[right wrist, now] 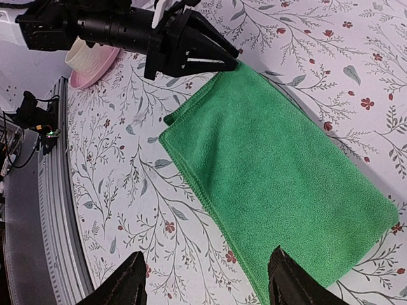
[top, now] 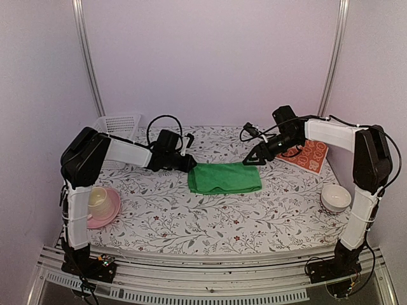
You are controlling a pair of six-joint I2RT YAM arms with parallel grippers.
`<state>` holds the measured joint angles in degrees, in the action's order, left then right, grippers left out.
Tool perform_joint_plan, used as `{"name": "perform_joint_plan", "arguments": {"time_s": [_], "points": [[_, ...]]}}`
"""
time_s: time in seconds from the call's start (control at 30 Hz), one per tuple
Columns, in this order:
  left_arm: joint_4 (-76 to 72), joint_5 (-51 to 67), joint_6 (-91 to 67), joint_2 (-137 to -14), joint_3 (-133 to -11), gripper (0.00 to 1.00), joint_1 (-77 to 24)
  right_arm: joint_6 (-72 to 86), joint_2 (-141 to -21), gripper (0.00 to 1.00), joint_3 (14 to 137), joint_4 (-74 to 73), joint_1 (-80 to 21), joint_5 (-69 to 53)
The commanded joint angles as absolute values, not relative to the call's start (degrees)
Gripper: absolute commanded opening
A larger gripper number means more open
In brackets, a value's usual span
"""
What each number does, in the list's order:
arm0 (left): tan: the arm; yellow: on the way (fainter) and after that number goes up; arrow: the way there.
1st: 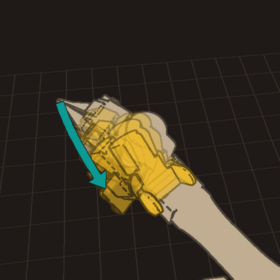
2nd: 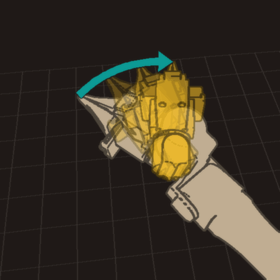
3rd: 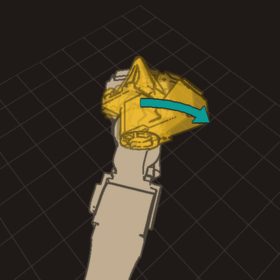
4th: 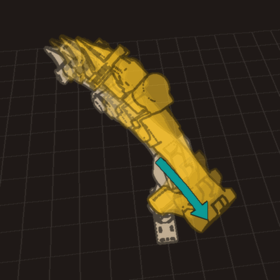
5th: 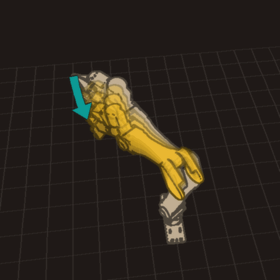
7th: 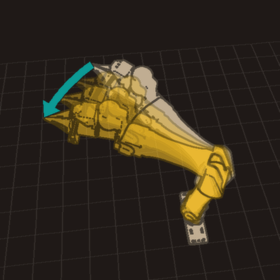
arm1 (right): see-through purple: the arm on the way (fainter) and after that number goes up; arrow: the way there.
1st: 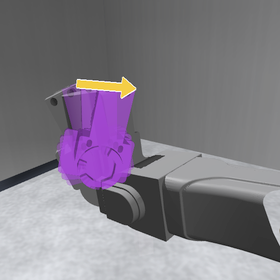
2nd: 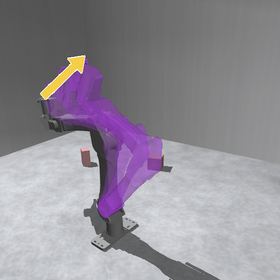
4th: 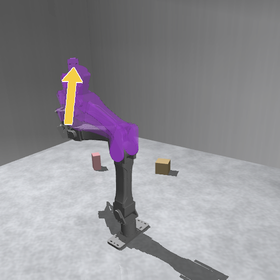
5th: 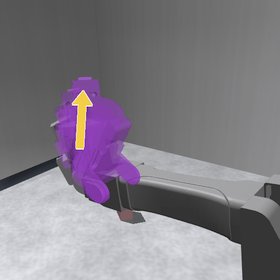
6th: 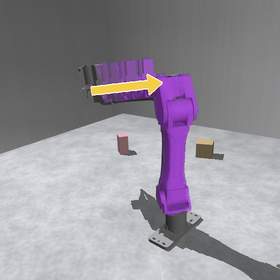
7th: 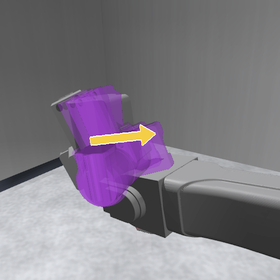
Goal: Roll the towels
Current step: Adjust the towel at the center of the board.
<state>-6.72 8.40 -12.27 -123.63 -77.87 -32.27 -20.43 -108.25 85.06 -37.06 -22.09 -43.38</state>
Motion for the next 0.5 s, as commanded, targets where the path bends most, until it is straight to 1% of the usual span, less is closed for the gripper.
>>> {"name": "perform_joint_plan", "arguments": {"time_s": [0.0, 0.07, 0.1, 0.17, 0.27, 0.47], "points": [[-5.0, 7.7, -12.2, -125.7, -79.4, 0.31, -31.3, -21.1, -109.6, 0.66, 84.8, -37.5, -21.9, -43.9], [-5.2, 7.7, -12.3, -124.8, -78.2, 0.49, -31.3, -21.3, -109.6, 0.66, 84.8, -37.6, -21.9, -43.9], [-5.5, 7.7, -12.5, -124.0, -77.4, 0.57, -31.3, -21.3, -109.7, 0.66, 84.8, -37.7, -21.9, -43.9], [-6.7, 7.6, -13.3, -121.5, -74.7, 0.68, -31.4, -21.5, -109.8, 0.66, 84.7, -37.8, -21.9, -43.9], [-10.4, 8.8, -15.0, -116.5, -68.2, 0.71, -32.1, -22.0, -110.0, 0.66, 84.7, -38.0, -21.9, -44.1], [-15.4, 7.4, -16.6, -108.7, -58.8, 0.66, -37.6, -22.7, -111.8, 0.66, 84.7, -38.2, -22.5, -45.7]]}}
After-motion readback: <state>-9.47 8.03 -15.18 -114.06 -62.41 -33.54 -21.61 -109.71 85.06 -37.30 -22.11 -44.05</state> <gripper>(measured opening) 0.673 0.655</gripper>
